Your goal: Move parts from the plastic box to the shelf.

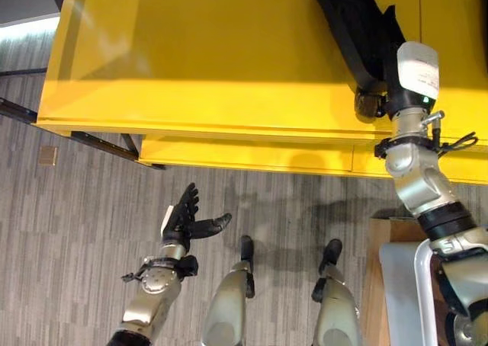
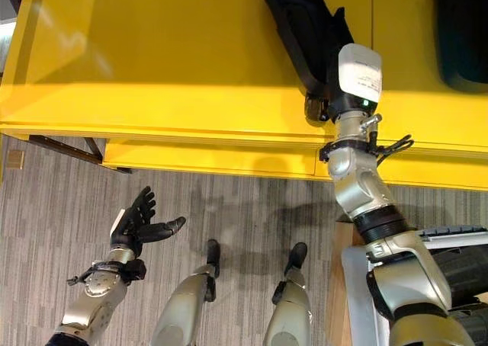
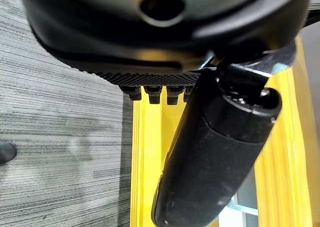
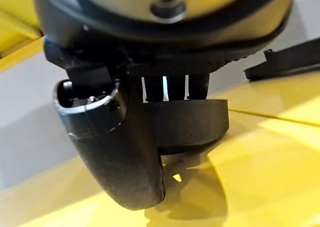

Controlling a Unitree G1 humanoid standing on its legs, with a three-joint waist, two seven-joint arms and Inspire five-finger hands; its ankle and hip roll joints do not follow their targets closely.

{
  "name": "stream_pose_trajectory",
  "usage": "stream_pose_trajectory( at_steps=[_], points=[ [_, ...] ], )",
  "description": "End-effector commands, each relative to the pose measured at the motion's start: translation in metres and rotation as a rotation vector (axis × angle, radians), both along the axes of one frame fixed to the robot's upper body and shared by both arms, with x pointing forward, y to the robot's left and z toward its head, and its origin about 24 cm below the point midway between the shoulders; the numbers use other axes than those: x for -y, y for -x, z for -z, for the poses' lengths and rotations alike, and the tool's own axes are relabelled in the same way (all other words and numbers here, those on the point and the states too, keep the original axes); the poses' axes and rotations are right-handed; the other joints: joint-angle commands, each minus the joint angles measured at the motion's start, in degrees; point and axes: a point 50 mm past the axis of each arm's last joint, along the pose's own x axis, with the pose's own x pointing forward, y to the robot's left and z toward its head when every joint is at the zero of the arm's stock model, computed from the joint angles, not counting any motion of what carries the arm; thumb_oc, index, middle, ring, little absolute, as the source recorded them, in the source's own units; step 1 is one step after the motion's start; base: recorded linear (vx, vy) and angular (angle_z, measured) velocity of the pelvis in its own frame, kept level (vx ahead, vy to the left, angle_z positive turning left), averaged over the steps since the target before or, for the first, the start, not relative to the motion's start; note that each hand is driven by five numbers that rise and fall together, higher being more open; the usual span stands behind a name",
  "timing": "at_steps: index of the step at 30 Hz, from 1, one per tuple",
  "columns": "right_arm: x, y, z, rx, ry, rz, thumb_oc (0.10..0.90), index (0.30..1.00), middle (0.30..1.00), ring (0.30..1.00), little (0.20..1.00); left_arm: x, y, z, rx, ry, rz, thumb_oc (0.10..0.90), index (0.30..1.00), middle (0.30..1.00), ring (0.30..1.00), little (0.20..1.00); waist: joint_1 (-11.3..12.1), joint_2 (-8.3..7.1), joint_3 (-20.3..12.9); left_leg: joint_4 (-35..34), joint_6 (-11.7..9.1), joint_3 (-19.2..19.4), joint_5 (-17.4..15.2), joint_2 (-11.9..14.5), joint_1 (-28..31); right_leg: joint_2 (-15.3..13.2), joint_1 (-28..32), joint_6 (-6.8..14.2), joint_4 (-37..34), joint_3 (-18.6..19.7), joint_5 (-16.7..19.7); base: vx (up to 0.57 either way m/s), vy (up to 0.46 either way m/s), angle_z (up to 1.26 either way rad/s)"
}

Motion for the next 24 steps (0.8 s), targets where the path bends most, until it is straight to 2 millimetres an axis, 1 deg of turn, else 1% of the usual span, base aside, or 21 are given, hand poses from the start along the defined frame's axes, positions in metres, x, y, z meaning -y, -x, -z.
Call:
stream_pose_trajectory(
  at_steps=[1,5,6,9,11,17,21,24],
  points=[
    [-0.017,0.013,-0.061,0.277,0.042,-0.073,0.4,0.3,0.3,0.3,0.3,-0.003,0.004,-0.024,0.152,0.034,-0.022,0.9,1.0,1.0,1.0,1.0,-0.04,-0.55,-2.45,3.59,-1.73,0.37,-3.55,3.03,-0.72,-2.52,2.55,2.37,8.88,-0.34,-9.76,0.0,0.0,0.0],
    [-0.033,0.01,-0.048,0.251,-0.035,-0.137,0.4,0.3,0.3,0.3,0.3,-0.002,0.004,-0.022,0.143,0.034,-0.032,0.9,1.0,1.0,1.0,1.0,0.15,-0.61,-2.36,3.86,-1.59,0.26,-3.69,2.97,-0.77,-2.61,2.54,2.32,9.3,-0.4,-9.88,0.0,0.0,0.0],
    [-0.042,0.009,-0.041,0.237,-0.082,-0.17,0.4,0.3,0.3,0.3,0.3,0.0,0.003,-0.022,0.145,0.038,-0.031,0.9,1.0,1.0,1.0,1.0,0.21,-0.55,-2.28,3.95,-1.54,0.2,-3.75,2.97,-0.79,-2.63,2.59,2.37,9.26,-0.31,-9.79,0.0,0.0,0.0],
    [-0.051,0.008,-0.034,0.22,-0.111,-0.201,0.4,0.3,0.3,0.3,0.3,0.0,0.003,-0.022,0.145,0.033,-0.032,0.9,1.0,1.0,1.0,1.0,0.42,-0.46,-2.37,4.13,-1.47,0.14,-3.83,2.95,-0.8,-2.7,2.78,2.45,9.22,-0.54,-9.67,0.0,0.0,0.0],
    [-0.057,0.009,-0.034,0.217,-0.108,-0.223,0.4,0.3,0.3,0.3,0.3,-0.001,0.004,-0.022,0.141,0.026,-0.039,0.9,1.0,1.0,1.0,1.0,0.66,-0.54,-2.44,4.17,-1.37,0.04,-3.84,2.85,-0.8,-2.83,3.01,2.52,9.18,-0.85,-9.56,0.0,0.0,0.0],
    [-0.058,0.008,-0.038,0.229,-0.103,-0.217,0.4,0.3,0.3,0.3,0.3,-0.003,0.004,-0.021,0.14,0.017,-0.043,0.9,1.0,1.0,1.0,1.0,1.16,-0.66,-2.53,4.22,-1.29,-0.27,-3.81,2.57,-0.94,-3.02,3.45,2.6,9.06,-1.21,-9.43,0.0,0.001,0.01],
    [-0.059,0.008,-0.039,0.246,-0.196,-0.23,0.4,0.3,0.3,0.3,0.3,-0.002,0.004,-0.02,0.133,0.019,-0.042,0.9,1.0,1.0,1.0,1.0,1.51,-0.84,-2.41,4.32,-1.12,-0.28,-3.78,2.49,-1.02,-3.01,3.5,2.49,9.18,-1.33,-9.43,0.0,0.006,0.06],
    [-0.059,0.008,-0.04,0.253,-0.21,-0.232,0.4,0.3,0.3,0.3,0.3,-0.002,0.004,-0.02,0.134,0.019,-0.041,0.9,1.0,1.0,1.0,1.0,1.59,-0.84,-2.36,4.35,-1.06,-0.36,-3.8,2.42,-1.05,-3.03,3.56,2.5,9.17,-1.35,-9.43,0.0,0.0,0.0]
  ],
)
